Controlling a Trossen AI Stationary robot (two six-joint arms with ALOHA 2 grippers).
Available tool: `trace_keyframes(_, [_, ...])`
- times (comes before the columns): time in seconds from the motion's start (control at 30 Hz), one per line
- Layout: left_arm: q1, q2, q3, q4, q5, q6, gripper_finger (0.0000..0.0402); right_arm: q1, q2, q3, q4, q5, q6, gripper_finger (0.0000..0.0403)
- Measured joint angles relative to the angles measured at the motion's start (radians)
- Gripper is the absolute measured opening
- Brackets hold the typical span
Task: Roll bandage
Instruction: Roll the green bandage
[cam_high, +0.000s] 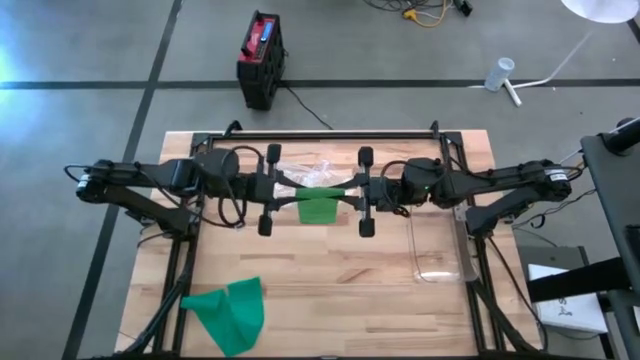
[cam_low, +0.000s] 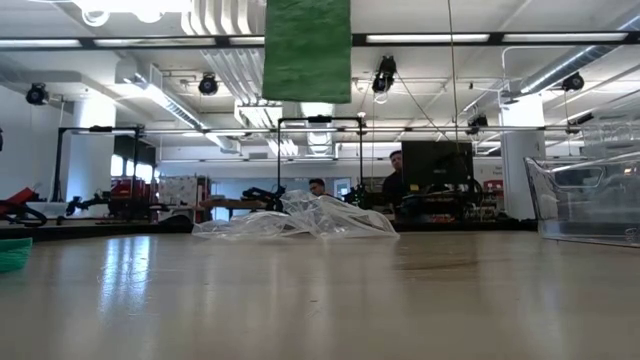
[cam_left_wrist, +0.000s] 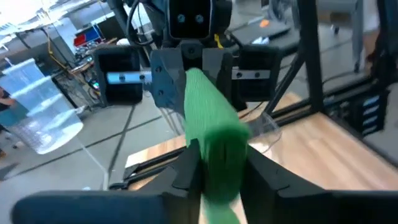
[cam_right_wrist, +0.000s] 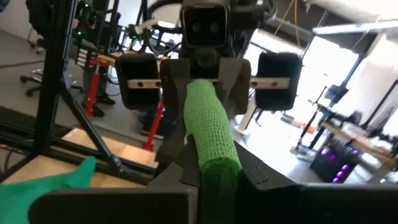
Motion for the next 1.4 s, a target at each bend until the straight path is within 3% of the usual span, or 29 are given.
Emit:
trace_keyframes(0.37, [0.0,-0.014,-0.001,-0.003,0.017,-0.11,0.021,0.064,-0.012,0.068,-0.001,0.021,-0.198,0.0028])
trace_keyframes(0.5, [0.001,0.026,-0.001,0.085,0.013,-0.112,0.0234,0.065,-0.011,0.081,0.013,0.014,-0.198,0.0028])
trace_keyframes(0.63, [0.001,0.072,-0.001,0.157,0.011,-0.118,0.0199,0.065,0.001,0.079,0.024,0.008,-0.184,0.0028])
trace_keyframes(0.7, [0.001,0.094,0.0,0.175,0.008,-0.148,0.0152,0.064,0.003,0.076,0.039,-0.02,-0.15,0.0028])
trace_keyframes(0.8, [-0.001,0.119,-0.001,0.195,0.006,-0.183,0.0048,0.061,0.0,0.078,0.064,-0.049,-0.125,0.0029])
trace_keyframes(0.87, [-0.002,0.126,-0.001,0.209,0.005,-0.21,0.0016,0.061,0.0,0.079,0.064,-0.05,-0.115,0.0033])
trace_keyframes(1.2, [0.002,0.156,-0.002,0.227,-0.021,-0.206,0.0001,0.056,-0.017,0.079,0.224,-0.09,-0.024,0.0029])
trace_keyframes(1.4, [0.002,0.17,-0.011,0.233,-0.024,-0.192,0.0,0.056,-0.028,0.119,0.227,0.056,-0.074,0.0029])
